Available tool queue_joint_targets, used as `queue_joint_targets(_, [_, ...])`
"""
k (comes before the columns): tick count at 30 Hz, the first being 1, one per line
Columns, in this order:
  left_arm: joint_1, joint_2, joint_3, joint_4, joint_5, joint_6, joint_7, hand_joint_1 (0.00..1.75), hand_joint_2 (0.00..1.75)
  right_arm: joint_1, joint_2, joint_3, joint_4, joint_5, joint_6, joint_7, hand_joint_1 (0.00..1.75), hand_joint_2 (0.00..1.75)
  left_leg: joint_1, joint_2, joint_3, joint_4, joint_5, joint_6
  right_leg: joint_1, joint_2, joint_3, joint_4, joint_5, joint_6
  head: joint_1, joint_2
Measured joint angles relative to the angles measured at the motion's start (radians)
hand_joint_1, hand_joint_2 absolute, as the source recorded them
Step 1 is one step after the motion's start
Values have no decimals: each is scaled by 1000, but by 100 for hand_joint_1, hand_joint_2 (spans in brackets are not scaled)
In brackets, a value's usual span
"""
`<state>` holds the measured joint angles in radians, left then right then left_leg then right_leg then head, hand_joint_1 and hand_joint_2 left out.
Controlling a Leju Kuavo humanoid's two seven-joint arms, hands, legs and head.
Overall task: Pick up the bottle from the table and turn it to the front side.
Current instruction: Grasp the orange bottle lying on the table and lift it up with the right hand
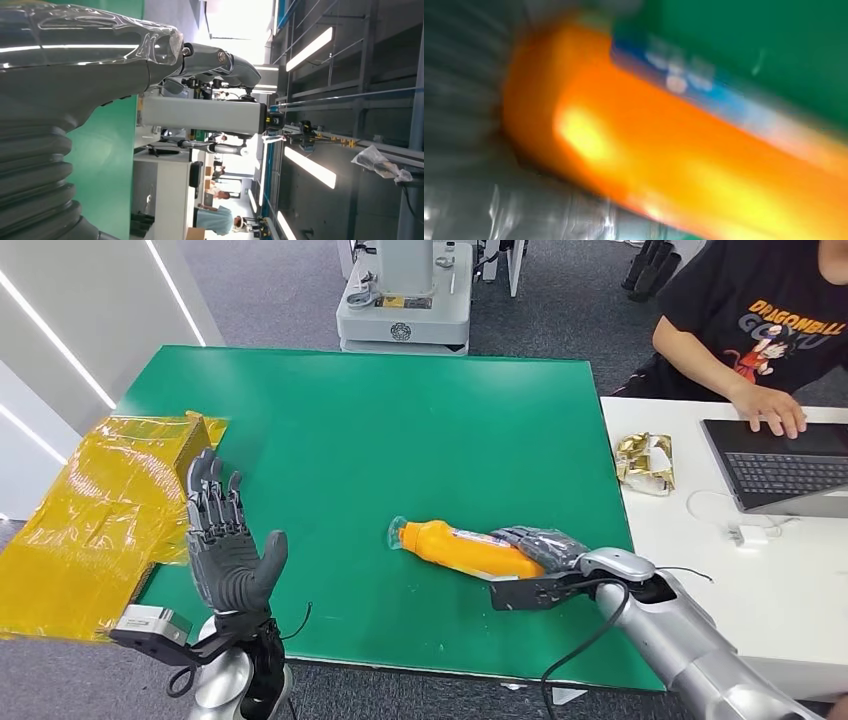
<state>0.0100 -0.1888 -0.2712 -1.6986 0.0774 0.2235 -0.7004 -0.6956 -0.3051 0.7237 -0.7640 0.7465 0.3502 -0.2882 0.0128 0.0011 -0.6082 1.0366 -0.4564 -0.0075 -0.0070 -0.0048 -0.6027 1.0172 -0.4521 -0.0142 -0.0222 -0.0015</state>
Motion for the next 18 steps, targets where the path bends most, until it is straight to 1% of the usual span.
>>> queue_joint_targets(5, [-1, 0, 0, 6, 0, -4, 0, 0, 175, -8, 17, 9, 37, -10, 0, -8, 0, 175, 0, 1, 2, 0, 0, 0, 0, 1, 2, 0, 0, 0, 0, 0])
queue_joint_targets(6, [-1, 0, 0, 7, 0, -4, 0, 0, 175, -10, 21, 11, 44, -11, 0, -9, 3, 175, 0, 1, 3, 0, 0, 0, 0, 1, 2, 0, 0, 0, 0, 0])
queue_joint_targets(7, [-2, 0, 0, 8, 0, -4, 0, 0, 175, -13, 24, 12, 50, -11, -2, -9, 37, 175, 0, 1, 3, 0, 0, 0, 0, 1, 3, 0, 0, 0, 0, 0])
queue_joint_targets(9, [-2, 0, 0, 9, -1, -2, 0, 0, 175, -17, 36, 14, 64, -10, -15, -12, 117, 175, 0, 1, 4, 0, 0, 0, 0, 1, 4, 0, 0, 0, 0, 0])
queue_joint_targets(10, [-2, 0, 0, 10, -1, 1, 0, 0, 175, -19, 43, 15, 73, -8, -27, -15, 153, 175, 0, 1, 4, 0, 0, 0, 0, 2, 4, 0, 0, 0, 0, 0])
queue_joint_targets(11, [-2, 0, 0, 10, -2, 3, 0, 0, 175, -21, 50, 17, 82, -6, -40, -19, 162, 175, 0, 2, 5, 0, 0, 0, 0, 2, 4, 0, 0, 0, 0, 0])
queue_joint_targets(14, [-2, 1, 0, 10, -3, 6, 0, 0, 175, -24, 70, 18, 102, -2, -74, -29, 174, 175, 0, 2, 5, 0, 0, 0, 0, 2, 4, 0, 0, 0, 0, 0])
queue_joint_targets(18, [-2, 1, 0, 12, -4, 0, 0, 0, 175, -24, 86, 18, 115, 2, -105, -40, 175, 175, 0, 1, 5, 0, 0, 0, 0, 2, 5, 0, 1, 0, 0, 0])
